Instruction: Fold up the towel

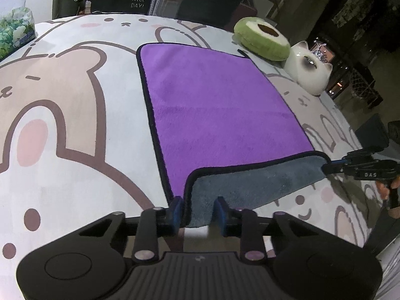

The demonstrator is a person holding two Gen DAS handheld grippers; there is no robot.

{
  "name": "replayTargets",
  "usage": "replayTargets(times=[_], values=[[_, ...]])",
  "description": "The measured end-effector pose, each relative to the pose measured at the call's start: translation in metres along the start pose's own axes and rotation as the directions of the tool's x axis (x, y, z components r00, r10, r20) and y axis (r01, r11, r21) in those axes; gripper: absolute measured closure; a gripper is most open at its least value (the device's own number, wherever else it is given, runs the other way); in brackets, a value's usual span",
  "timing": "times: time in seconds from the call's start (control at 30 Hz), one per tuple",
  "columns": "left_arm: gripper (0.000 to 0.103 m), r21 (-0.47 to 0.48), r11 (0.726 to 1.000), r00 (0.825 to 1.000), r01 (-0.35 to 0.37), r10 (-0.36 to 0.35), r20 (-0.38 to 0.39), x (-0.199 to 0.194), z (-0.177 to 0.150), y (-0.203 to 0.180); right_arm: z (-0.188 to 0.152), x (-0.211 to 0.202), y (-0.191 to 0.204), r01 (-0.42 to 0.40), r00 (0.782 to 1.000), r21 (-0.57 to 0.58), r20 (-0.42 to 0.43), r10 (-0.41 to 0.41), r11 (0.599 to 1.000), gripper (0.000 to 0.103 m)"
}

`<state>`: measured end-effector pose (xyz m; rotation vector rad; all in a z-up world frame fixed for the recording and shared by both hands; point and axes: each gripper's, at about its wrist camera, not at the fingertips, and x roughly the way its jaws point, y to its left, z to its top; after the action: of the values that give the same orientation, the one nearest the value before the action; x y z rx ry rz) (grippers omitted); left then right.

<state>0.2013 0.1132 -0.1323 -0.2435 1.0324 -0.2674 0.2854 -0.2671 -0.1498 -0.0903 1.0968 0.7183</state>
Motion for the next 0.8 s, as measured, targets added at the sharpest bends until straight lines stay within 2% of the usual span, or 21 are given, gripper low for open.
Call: replayTargets(times=[0.07,0.33,0.8], values=[[0.083,0.013,1.000,1.000,-0.017,0.017,-0.008,0.002,-0.001,-0.001,0.000,0.000,0.000,0.007,1.000,0.001,-0.006,-0.007,1.000,0.095],[0.096,0.028,0.998,0.999,-0.054,0.054,-0.007,0.002,0.001,-0.005,0.003,0.002,0.006,0.038,0.999,-0.018,-0.011,-0.038,0.999,0.098],[0.098,0.028,0.997,0.993,-0.079,0.076,0.088,-0.020,0.015,-0.014,0.012,-0.019,0.013,0.070,0.995,-0.004,0.068,-0.069,0.998,0.099]])
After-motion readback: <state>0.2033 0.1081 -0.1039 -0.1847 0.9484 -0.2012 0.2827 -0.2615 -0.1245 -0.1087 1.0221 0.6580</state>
